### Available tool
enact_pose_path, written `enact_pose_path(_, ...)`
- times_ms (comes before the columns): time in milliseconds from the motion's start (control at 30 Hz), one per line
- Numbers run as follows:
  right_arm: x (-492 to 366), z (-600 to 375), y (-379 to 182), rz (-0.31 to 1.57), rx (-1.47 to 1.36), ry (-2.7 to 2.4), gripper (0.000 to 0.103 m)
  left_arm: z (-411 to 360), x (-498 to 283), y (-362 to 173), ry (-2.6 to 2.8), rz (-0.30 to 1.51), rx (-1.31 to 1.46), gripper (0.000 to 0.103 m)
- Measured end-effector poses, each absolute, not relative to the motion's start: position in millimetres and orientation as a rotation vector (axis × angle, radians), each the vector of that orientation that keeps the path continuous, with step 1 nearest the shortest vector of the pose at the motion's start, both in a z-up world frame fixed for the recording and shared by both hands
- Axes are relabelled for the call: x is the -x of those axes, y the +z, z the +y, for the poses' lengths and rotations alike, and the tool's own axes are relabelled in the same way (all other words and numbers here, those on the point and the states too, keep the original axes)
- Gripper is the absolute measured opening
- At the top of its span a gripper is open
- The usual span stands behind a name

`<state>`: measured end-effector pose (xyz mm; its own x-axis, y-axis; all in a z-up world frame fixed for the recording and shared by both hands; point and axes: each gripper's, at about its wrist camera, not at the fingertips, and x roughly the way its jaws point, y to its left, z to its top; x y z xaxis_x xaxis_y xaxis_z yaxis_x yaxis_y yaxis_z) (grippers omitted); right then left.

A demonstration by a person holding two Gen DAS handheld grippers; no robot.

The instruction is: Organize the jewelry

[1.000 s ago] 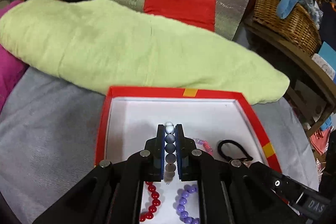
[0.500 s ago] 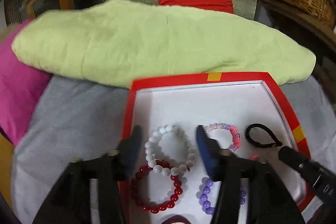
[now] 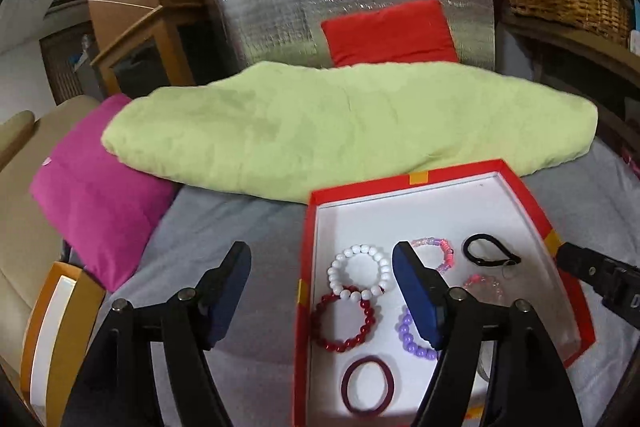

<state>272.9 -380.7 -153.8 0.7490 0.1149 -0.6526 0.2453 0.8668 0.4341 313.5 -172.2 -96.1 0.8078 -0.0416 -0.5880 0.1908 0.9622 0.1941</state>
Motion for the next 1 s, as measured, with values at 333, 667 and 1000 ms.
enact_pose_path(333, -234, -361, -131, 0.74, -0.331, -0.096, 0.05, -163, -278, -72, -0.112, 0.583, -0.244, 0.085)
enact_pose_path(667, -175, -356, -99, 0.68, -0.131, -0.219, 0.062, -148, -212, -41, -0.07, 0.469, -0.222, 0.091)
enact_pose_path(1000, -112, -322, -99, 0.688, -0.035, -0.259, 0.068, -134, -147, -50, -0.133, 0.535, -0.225, 0.091)
